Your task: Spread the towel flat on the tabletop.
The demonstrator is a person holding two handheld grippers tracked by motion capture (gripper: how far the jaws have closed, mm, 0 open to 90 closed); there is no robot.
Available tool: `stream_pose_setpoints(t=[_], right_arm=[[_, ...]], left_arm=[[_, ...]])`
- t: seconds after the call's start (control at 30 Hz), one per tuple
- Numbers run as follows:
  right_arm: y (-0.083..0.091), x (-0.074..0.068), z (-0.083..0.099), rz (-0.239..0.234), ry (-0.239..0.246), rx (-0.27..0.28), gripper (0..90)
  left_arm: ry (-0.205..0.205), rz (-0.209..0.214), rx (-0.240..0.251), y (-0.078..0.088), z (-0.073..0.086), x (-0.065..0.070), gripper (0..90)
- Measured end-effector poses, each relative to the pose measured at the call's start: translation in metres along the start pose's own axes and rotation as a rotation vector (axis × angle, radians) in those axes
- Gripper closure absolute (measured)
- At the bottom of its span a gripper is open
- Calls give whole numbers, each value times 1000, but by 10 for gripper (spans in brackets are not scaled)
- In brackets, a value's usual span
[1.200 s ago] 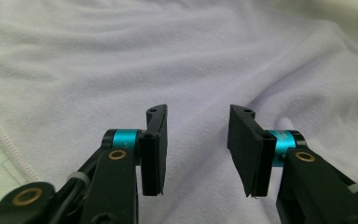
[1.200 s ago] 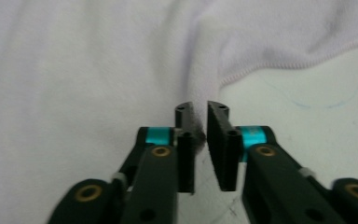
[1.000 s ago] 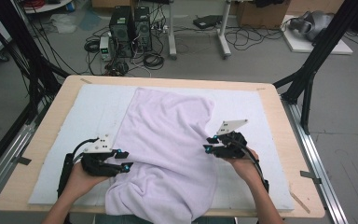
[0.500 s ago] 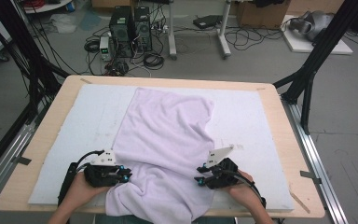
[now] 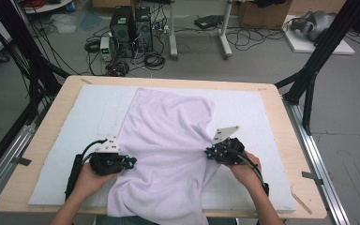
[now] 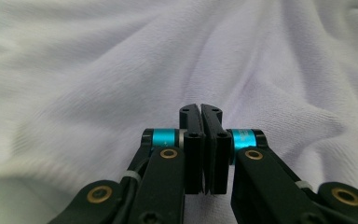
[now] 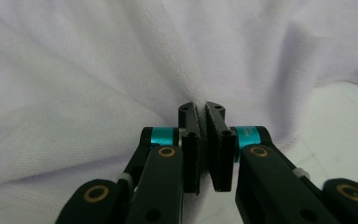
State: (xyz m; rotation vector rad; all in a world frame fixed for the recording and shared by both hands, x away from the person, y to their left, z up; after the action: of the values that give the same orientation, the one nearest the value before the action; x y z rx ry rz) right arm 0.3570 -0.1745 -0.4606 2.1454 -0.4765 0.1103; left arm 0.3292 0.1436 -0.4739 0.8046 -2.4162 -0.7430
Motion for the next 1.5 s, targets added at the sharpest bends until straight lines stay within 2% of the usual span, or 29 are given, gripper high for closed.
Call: stream_pose_setpoints(t=[0.07, 0.13, 0.17, 0.2, 0.27, 0.33, 0.4, 0.5, 0.6, 0.7, 0.8, 0.87, 0.97, 1.07, 1.13, 1.2, 1.27, 1.33, 1.4, 1.43, 1.47, 1.5], right_arm=[[-7, 10, 2, -2, -35, -3, 850], [-16, 19, 3, 4, -72, -1, 843], [-20, 22, 3, -1, -88, 0, 829], [-24, 24, 4, -6, -82, -5, 807], [-29, 26, 4, -4, -93, -6, 720], [-25, 29, 4, 7, -107, 17, 660], [-15, 27, 2, 9, -121, 61, 625], [4, 15, -1, 17, -91, 110, 625], [18, -5, -1, 9, -51, 139, 652], [21, -28, 2, -23, -8, 134, 705], [16, -46, 9, -51, 14, 117, 743], [10, -53, 14, -73, 18, 103, 752], [4, -56, 19, -85, 13, 91, 750], [0, -59, 18, -110, 9, 101, 696], [-2, -63, 15, -130, 29, 108, 658], [-5, -67, 11, -154, 29, 116, 625], [-8, -69, 9, -158, 31, 114, 622], [-9, -69, 9, -165, 12, 123, 648], [-10, -69, 10, -169, -1, 137, 737], [-9, -70, 10, -177, 2, 143, 818], [-9, -71, 10, -181, 11, 140, 844], [-8, -71, 9, -178, 20, 136, 855]], left_arm=[[0, -57, 26, -4, -8, -10, 873], [39, -82, 48, -9, -13, -22, 872], [52, -96, 32, -12, -13, -27, 872], [58, -108, 26, -15, -13, -32, 871], [80, -102, 34, -16, -14, -36, 859], [93, -105, 43, -12, -14, -35, 781], [76, -97, 56, -5, -15, -29, 718], [25, -85, 81, 9, -16, -13, 651], [8, -54, 91, 18, -12, 0, 622], [-17, -23, 74, 21, -5, 13, 607], [-25, 12, 43, 19, 5, 22, 598], [-36, 16, 10, 16, 13, 23, 571], [-46, 6, -49, 11, 22, 19, 544], [-52, -17, -95, 8, 31, 14, 534], [-45, -3, -84, 10, 33, 13, 518], [-53, 2, -88, 13, 36, 13, 497], [-61, 1, -87, 15, 38, 13, 491], [-68, -14, -77, 15, 39, 13, 521], [-67, -22, -71, 16, 39, 12, 597], [-66, -12, -70, 17, 39, 13, 715], [-71, -6, -70, 17, 39, 13, 805], [-76, -12, -66, 17, 40, 14, 828]])
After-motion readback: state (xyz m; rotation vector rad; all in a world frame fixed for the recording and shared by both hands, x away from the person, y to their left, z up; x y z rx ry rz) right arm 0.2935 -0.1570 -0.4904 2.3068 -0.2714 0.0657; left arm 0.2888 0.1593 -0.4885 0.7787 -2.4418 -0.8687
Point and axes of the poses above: each handheld gripper's, and its own axes: y roughly backward along the jaws, z roughly out of its underside, x roughly to its right, the point moved 7 cm from there along -y, roughly forward along the jaws, and after that the axes turned 14 degrees about y, right-handed, at the moved point
